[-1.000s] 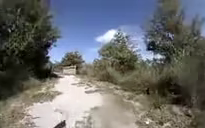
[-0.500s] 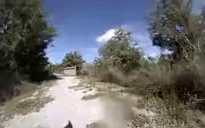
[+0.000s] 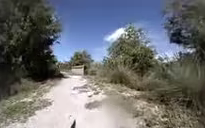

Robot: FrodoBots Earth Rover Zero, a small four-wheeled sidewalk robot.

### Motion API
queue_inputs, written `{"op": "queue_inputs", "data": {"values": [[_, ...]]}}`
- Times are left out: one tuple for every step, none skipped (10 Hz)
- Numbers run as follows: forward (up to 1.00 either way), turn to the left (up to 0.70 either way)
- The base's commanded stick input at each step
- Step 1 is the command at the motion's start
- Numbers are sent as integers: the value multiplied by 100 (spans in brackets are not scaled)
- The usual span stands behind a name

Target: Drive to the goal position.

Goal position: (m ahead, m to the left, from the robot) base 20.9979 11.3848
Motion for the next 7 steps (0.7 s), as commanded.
{"op": "queue_inputs", "data": {"values": [[84,34],[84,23],[84,3],[84,0],[84,0],[84,0],[84,14]]}}
